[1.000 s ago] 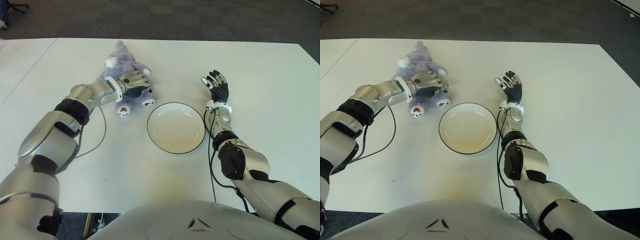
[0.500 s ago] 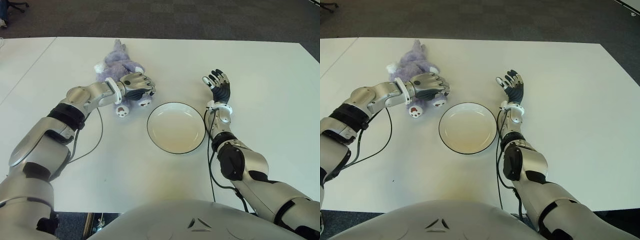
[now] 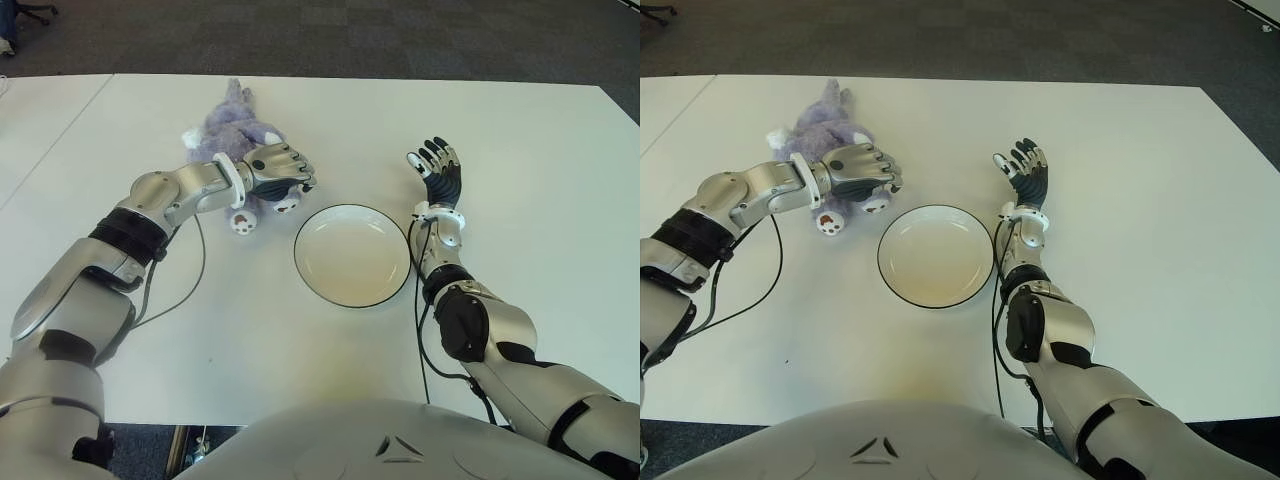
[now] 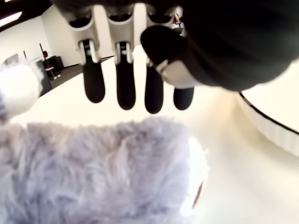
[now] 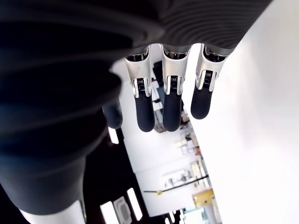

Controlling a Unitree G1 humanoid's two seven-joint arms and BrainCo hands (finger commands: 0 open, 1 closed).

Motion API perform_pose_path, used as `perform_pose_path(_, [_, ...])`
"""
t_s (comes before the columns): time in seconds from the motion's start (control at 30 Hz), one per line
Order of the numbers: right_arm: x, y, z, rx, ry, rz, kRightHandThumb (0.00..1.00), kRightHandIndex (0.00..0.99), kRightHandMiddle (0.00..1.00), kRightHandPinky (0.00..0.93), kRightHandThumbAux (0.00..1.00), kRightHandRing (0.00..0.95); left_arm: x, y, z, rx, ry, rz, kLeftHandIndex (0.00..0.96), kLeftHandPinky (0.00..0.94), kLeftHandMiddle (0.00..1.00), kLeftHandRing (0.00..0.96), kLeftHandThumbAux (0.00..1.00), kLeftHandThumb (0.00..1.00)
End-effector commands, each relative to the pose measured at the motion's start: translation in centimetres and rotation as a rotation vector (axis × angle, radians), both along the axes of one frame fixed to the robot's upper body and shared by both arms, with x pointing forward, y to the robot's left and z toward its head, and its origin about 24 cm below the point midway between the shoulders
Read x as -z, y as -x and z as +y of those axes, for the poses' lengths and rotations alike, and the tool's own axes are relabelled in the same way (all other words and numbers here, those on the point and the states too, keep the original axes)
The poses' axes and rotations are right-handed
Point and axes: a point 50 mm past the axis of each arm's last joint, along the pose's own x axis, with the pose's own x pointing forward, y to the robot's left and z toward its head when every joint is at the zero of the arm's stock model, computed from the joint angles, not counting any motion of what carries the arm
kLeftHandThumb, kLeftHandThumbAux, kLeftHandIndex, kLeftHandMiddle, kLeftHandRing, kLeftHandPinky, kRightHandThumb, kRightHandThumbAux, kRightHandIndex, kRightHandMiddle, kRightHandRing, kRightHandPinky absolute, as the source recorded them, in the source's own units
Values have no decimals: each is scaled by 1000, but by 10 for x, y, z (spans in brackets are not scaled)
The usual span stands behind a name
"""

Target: Put the doll into the plate.

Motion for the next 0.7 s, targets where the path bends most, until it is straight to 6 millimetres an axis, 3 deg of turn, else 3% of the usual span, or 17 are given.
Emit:
perform_pose_path(0.03, [87,55,10,-34,-127,482,0,205,235,202,849,209,0,0,20,-47,-4,-3,412,519,582,594,657,845])
perform_pose_path(0.07, [87,55,10,-33,-124,482,0,205,236,204,848,210,-2,-1,26,-54,-4,-20,409,478,579,561,657,842])
perform_pose_path(0.1, [87,56,10,-33,-123,482,0,203,233,195,845,206,-4,-2,29,-58,-4,-30,243,325,353,352,483,647])
perform_pose_path(0.13, [87,56,10,-33,-122,482,0,203,233,193,844,205,-5,-2,32,-57,-14,-48,215,299,314,317,454,613])
perform_pose_path(0.17, [87,56,10,-33,-122,482,0,201,230,187,841,201,-6,-2,34,-55,-21,-60,118,142,150,132,406,478])
perform_pose_path(0.23, [87,56,10,-33,-121,482,0,200,228,186,839,199,-7,-2,35,-47,-37,-81,67,30,49,21,378,379])
perform_pose_path(0.27, [87,56,10,-33,-122,483,0,200,227,186,839,199,-10,-2,38,-44,-50,-101,63,18,39,10,376,367])
perform_pose_path(0.3, [87,56,10,-34,-122,483,0,197,225,186,834,197,-12,-2,40,-42,-60,-115,15,4,9,2,362,242])
perform_pose_path(0.33, [87,56,10,-34,-123,484,0,196,225,188,830,197,-16,-3,44,-46,-61,-137,3,0,2,0,356,212])
perform_pose_path(0.43, [87,56,10,-34,-125,485,0,195,225,193,824,197,-24,-3,51,-58,-53,-179,0,0,0,0,348,206])
perform_pose_path(0.6, [87,56,10,-36,-136,480,0,199,228,178,815,193,-71,-3,67,-102,83,-417,0,0,0,0,315,161])
perform_pose_path(0.7, [87,56,10,-37,-134,477,0,204,231,180,819,197,-88,-1,75,-120,145,-523,0,0,0,0,297,160])
